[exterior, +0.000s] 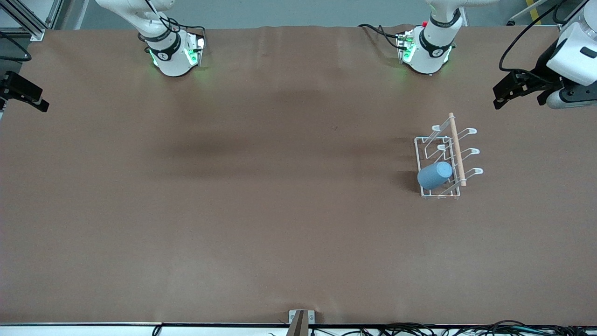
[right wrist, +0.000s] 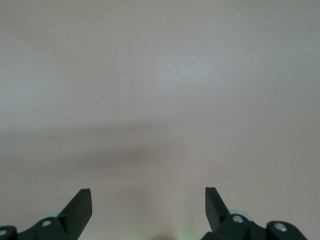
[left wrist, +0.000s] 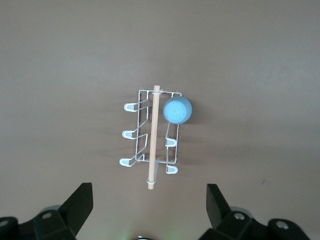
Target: Hang cup on cup holder
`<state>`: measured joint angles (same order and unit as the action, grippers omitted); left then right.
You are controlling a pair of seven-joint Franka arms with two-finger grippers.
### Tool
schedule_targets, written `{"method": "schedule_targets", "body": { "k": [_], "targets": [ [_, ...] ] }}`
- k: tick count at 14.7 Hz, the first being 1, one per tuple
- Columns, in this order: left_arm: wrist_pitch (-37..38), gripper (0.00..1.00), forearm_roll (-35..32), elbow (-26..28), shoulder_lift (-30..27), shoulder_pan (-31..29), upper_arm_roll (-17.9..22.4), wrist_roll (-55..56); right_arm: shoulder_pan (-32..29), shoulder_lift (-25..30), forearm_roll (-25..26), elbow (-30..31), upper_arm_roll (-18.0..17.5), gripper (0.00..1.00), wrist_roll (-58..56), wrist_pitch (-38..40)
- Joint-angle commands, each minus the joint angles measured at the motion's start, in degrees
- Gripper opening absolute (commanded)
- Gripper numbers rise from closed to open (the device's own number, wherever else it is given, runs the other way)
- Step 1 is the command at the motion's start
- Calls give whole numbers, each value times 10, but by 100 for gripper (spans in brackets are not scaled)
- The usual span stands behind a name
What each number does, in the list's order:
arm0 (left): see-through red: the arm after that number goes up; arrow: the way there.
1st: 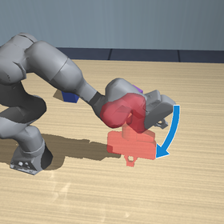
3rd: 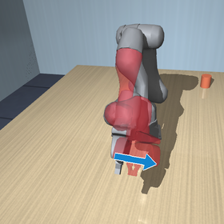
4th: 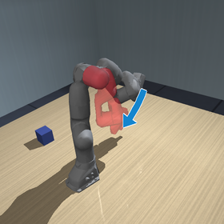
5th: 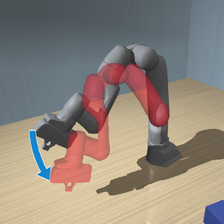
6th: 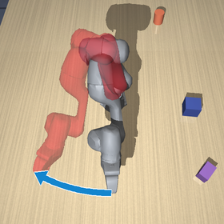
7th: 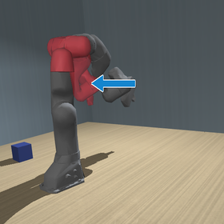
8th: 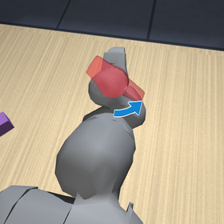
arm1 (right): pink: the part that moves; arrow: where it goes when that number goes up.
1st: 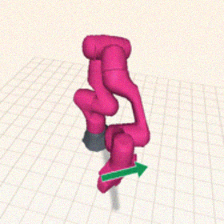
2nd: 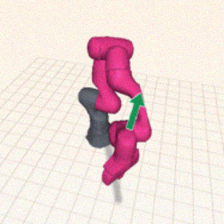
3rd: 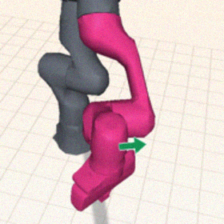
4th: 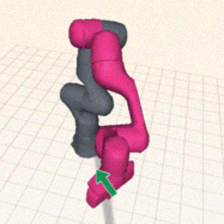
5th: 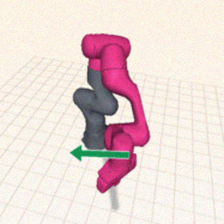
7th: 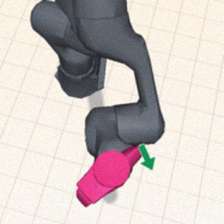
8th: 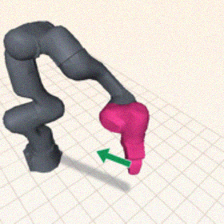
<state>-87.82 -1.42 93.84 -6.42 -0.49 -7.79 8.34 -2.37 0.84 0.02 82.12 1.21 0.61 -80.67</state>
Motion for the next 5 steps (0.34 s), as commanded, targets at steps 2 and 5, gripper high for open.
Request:
{"method": "schedule_targets", "body": {
  "k": [2, 5],
  "targets": [
    [1, 100, 5, 3, -9, -2, -1, -50, -8, 1, -10, 2, -4, 100, 2, -4],
    [3, 100, 7, 3, -9, -1, -1, -52, -9, 1, -10, 2, -4, 100, 2, -4]
  ]
}}
